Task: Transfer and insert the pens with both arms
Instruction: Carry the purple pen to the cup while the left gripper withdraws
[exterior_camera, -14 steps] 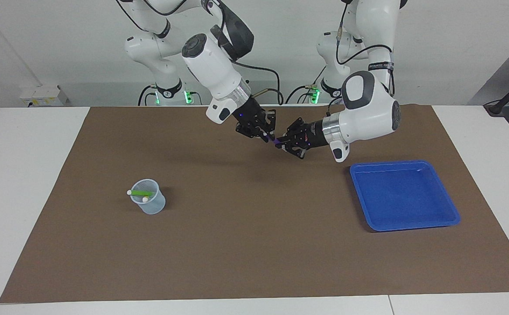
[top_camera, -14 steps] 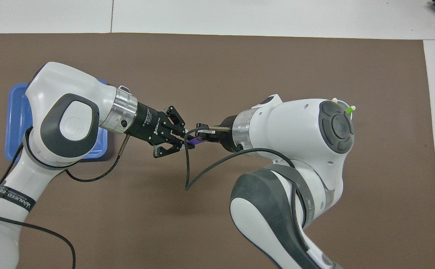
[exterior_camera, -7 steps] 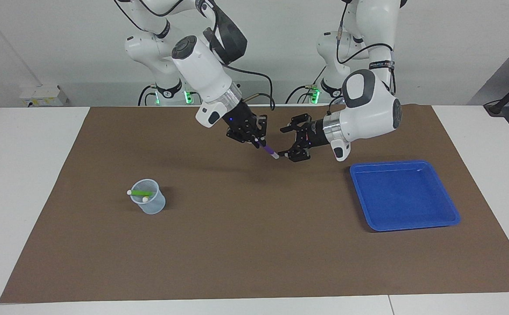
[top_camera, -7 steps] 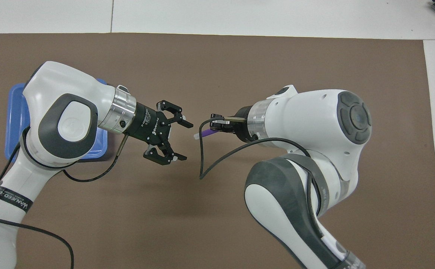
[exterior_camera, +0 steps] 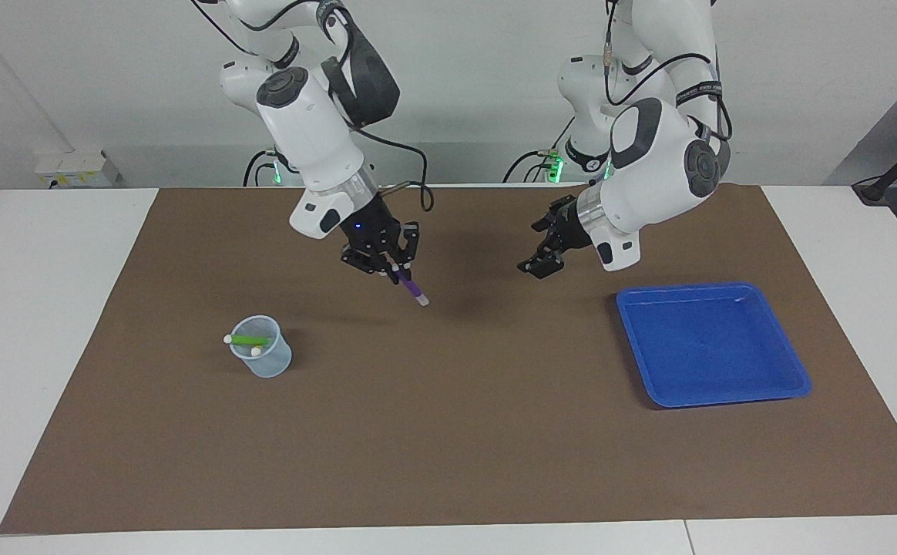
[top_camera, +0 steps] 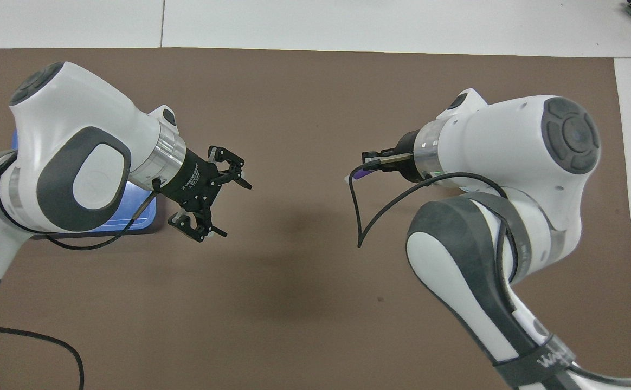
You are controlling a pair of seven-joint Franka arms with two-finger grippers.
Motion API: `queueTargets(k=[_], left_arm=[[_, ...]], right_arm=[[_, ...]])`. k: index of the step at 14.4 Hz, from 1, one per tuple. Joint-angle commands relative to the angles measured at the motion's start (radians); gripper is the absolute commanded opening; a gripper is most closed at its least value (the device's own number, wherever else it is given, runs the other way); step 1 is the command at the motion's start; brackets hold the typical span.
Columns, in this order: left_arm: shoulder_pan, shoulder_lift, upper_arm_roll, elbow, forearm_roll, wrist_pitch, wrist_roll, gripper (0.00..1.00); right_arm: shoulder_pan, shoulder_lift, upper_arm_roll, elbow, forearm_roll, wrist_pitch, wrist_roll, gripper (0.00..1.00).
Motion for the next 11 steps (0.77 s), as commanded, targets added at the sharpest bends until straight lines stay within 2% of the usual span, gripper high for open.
queueTargets(k=[1, 3, 6, 9, 11], left_arm=[[0.022, -0.016, 0.012, 0.026, 0.157, -0.070, 0.210, 1.00], [0.047, -0.019, 0.014, 0.056, 0.277, -0.107, 0.348, 1.00], [0.081, -0.025, 0.012, 0.079, 0.407, -0.136, 0.508, 1.00], [0.102, -0.049, 0.021, 0.084, 0.481, -0.146, 0.675, 1.00], [0.133, -0.066, 0.025, 0.086, 0.486, -0.143, 0.869, 1.00]], right_arm=[[-0.107, -0.005, 0.011, 0.011, -0.035, -0.063, -0.163, 0.00], [-0.173, -0.011, 0.008, 0.011, -0.052, -0.131, -0.289, 0.00], [-0.273, -0.028, 0.011, 0.009, -0.149, -0.195, -0.421, 0.00], [-0.339, -0.035, 0.008, 0.000, -0.189, -0.232, -0.504, 0.00], [-0.351, -0.041, 0.008, -0.009, -0.227, -0.237, -0.504, 0.00]])
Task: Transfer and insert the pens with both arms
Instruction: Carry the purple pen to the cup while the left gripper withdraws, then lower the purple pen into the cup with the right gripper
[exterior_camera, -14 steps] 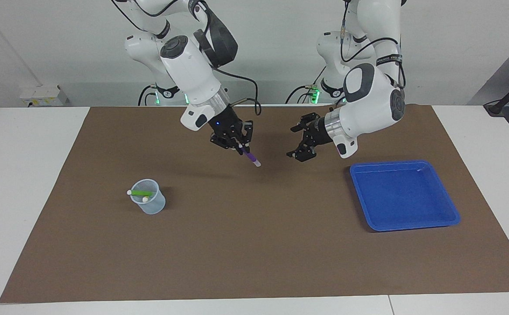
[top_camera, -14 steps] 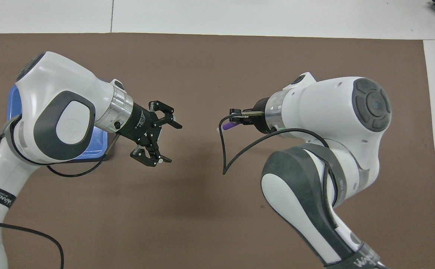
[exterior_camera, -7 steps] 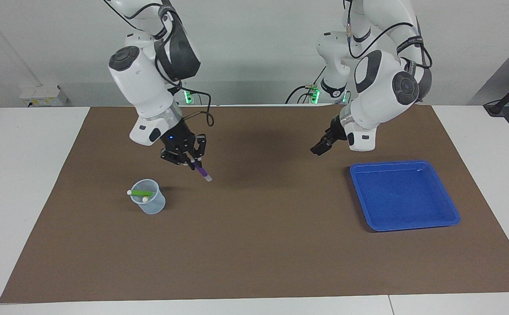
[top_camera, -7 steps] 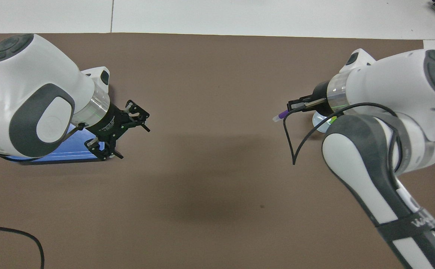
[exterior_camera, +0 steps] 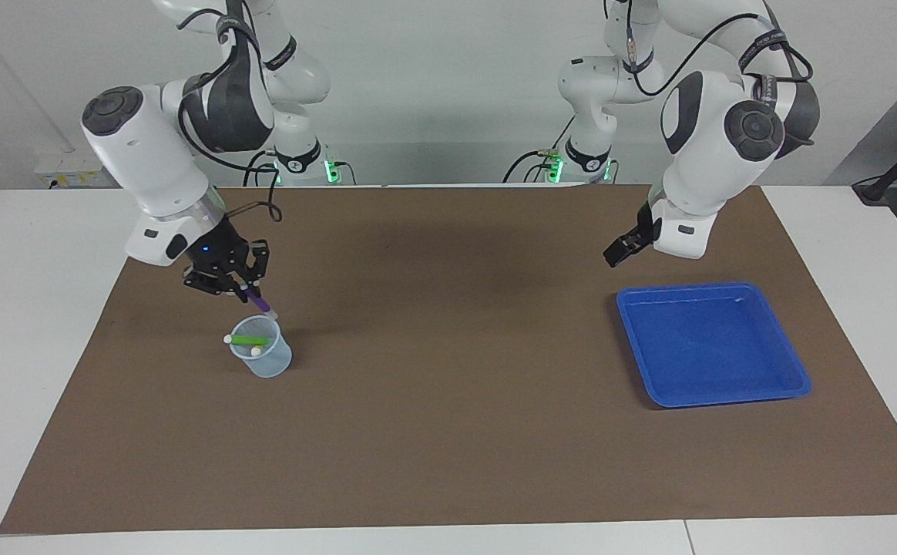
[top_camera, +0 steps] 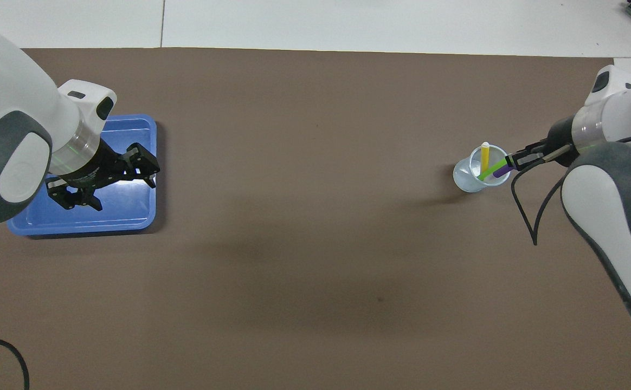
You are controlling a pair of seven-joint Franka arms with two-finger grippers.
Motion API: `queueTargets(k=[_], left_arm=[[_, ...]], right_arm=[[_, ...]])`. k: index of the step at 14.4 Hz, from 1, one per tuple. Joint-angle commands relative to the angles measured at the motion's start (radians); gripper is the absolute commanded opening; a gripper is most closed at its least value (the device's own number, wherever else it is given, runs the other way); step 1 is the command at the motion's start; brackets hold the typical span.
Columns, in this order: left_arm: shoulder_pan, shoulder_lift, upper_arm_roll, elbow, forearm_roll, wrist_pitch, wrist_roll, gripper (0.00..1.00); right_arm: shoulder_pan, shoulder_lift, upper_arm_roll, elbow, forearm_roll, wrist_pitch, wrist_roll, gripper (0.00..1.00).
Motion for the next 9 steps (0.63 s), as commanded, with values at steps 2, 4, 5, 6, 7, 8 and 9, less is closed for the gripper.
queueTargets(k=[2, 4, 5, 6, 7, 8, 9], left_arm=[[0.047, -0.059, 0.004, 0.001, 0.031, -0.025, 0.305, 1.00], [0.073, -0.079, 0.003, 0.000, 0.036, -0.029, 0.345, 1.00], [0.075, -0.086, 0.004, 0.000, 0.037, -0.032, 0.368, 1.00], [0.078, -0.097, 0.004, 0.000, 0.037, -0.048, 0.390, 1.00], [0.089, -0.106, 0.004, 0.000, 0.037, -0.056, 0.413, 1.00], [0.101, -0.122, 0.004, 0.000, 0.037, -0.056, 0.454, 1.00], [0.113, -0.128, 0.004, 0.001, 0.037, -0.056, 0.509, 1.00]], right_arm=[[-0.021, -0.033, 0.015, -0.056, -0.044, -0.001, -0.011, 0.00], [-0.023, -0.041, 0.015, -0.091, -0.046, 0.027, -0.011, 0.00], [-0.018, -0.039, 0.015, -0.093, -0.049, 0.057, -0.013, 0.00], [-0.018, -0.036, 0.017, -0.090, -0.067, 0.067, -0.013, 0.00], [-0.018, -0.035, 0.018, -0.090, -0.088, 0.079, -0.013, 0.00], [-0.015, -0.032, 0.018, -0.091, -0.092, 0.097, -0.013, 0.00], [-0.011, -0.027, 0.018, -0.090, -0.096, 0.105, -0.011, 0.00]])
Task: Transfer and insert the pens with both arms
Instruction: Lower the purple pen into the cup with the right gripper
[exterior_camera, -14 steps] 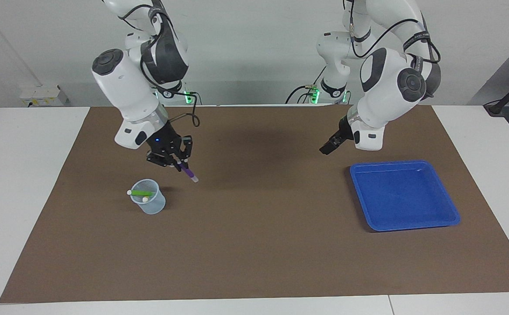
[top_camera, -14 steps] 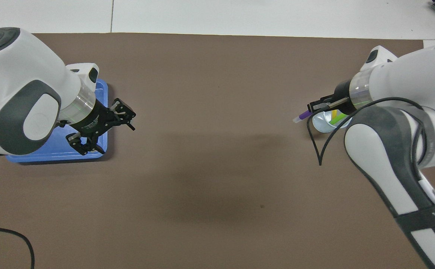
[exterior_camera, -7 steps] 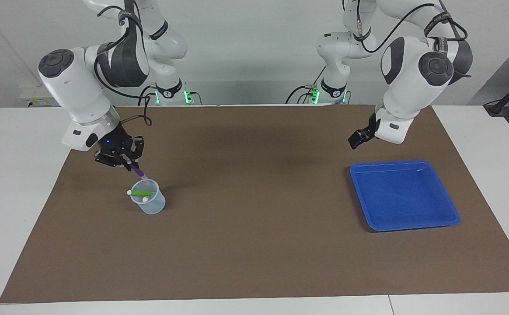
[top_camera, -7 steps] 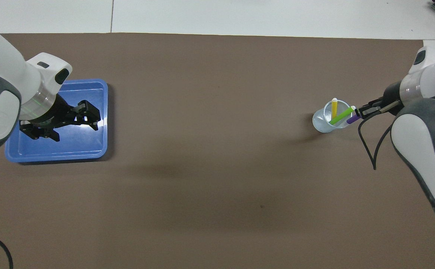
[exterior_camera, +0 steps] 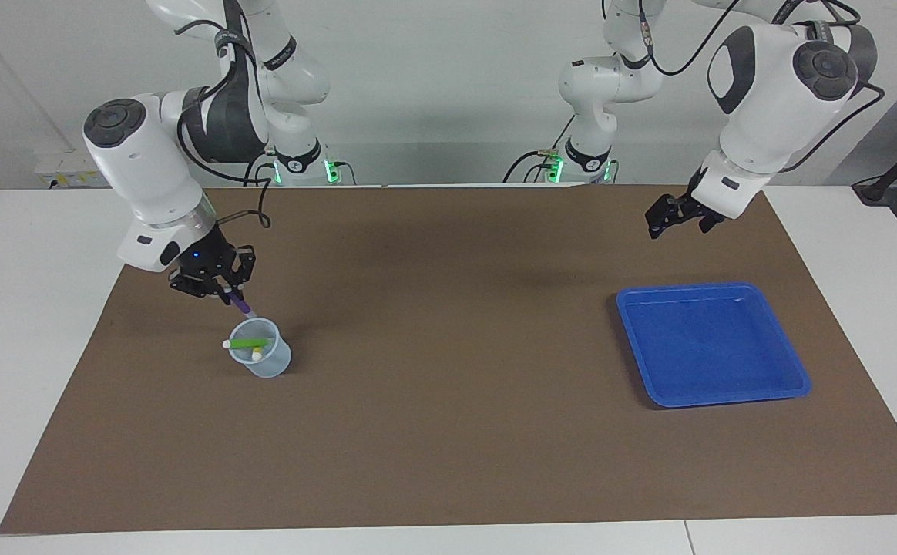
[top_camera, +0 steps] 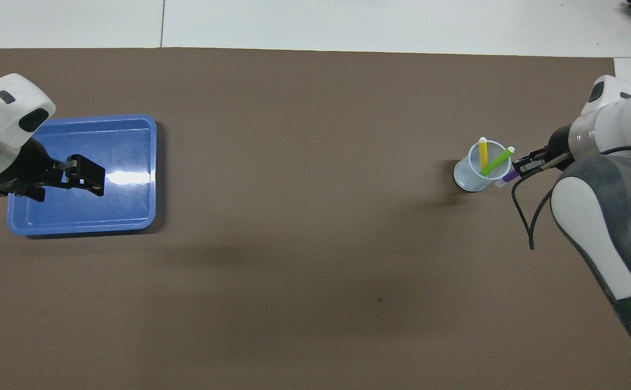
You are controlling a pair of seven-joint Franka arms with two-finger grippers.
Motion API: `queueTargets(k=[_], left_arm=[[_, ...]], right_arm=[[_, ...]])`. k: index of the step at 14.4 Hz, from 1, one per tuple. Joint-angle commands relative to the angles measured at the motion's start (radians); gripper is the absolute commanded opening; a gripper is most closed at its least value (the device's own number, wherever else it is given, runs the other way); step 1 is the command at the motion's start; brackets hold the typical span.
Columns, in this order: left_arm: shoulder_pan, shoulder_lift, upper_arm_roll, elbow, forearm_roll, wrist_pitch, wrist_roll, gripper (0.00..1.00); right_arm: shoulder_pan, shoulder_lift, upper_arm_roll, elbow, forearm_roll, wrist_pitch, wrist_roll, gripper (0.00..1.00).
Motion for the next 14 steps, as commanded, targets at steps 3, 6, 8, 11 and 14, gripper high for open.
queueTargets(k=[3, 6, 8, 11, 14], left_arm=[[0.095, -0.065, -0.002, 0.001, 0.022, -0.013, 0.300, 1.00], [0.117, -0.075, -0.007, -0.007, 0.020, 0.030, 0.498, 1.00], [0.110, -0.082, -0.010, -0.005, 0.018, 0.035, 0.492, 1.00], [0.119, -0.095, -0.010, -0.016, 0.020, 0.023, 0.497, 1.00], [0.108, -0.095, -0.008, -0.015, 0.020, 0.046, 0.495, 1.00]], right_arm=[[-0.002, -0.017, 0.012, -0.020, -0.034, 0.031, 0.002, 0.00], [-0.002, -0.033, 0.013, -0.018, -0.029, -0.029, 0.067, 0.00], [-0.004, -0.046, 0.013, -0.018, -0.015, -0.076, 0.081, 0.00], [-0.011, -0.080, 0.013, 0.001, -0.012, -0.159, 0.125, 0.00], [-0.017, -0.069, 0.012, 0.034, -0.015, -0.133, 0.116, 0.00]])
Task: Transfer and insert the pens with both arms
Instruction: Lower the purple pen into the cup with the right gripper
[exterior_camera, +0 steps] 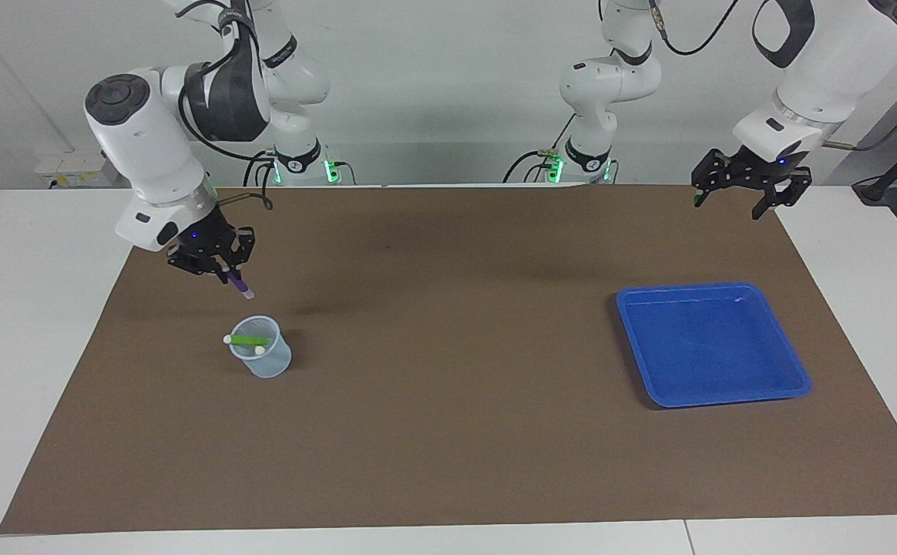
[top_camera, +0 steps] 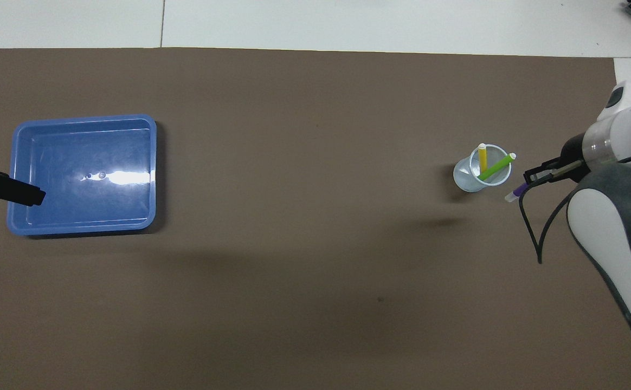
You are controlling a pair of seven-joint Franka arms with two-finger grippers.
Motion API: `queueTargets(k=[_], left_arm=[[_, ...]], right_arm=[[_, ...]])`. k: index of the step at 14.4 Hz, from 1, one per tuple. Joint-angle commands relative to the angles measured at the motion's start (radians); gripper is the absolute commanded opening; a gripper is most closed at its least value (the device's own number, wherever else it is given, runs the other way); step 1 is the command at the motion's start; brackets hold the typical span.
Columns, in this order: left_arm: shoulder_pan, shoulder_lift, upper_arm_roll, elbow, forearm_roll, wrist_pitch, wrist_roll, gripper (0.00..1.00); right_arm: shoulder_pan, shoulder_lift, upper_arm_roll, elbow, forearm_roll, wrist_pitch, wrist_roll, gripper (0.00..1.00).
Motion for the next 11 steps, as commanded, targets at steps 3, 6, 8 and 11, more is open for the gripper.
queueTargets(k=[3, 6, 8, 11], left_arm=[[0.020, -0.017, 0.003, -0.019, 0.016, 0.098, 0.017, 1.00], [0.028, -0.016, 0.003, -0.017, 0.014, 0.110, 0.005, 1.00], [0.026, -0.017, 0.003, -0.017, 0.016, 0.107, -0.105, 1.00], [0.031, -0.019, 0.003, -0.019, 0.016, 0.107, -0.253, 1.00]], right_arm=[[-0.003, 0.026, 0.010, 0.012, -0.018, 0.106, 0.012, 0.00], [0.000, 0.058, 0.012, 0.007, -0.020, 0.160, 0.012, 0.00], [0.000, 0.069, 0.012, -0.003, -0.020, 0.173, 0.013, 0.00], [0.017, 0.085, 0.012, -0.020, -0.020, 0.204, 0.022, 0.00]])
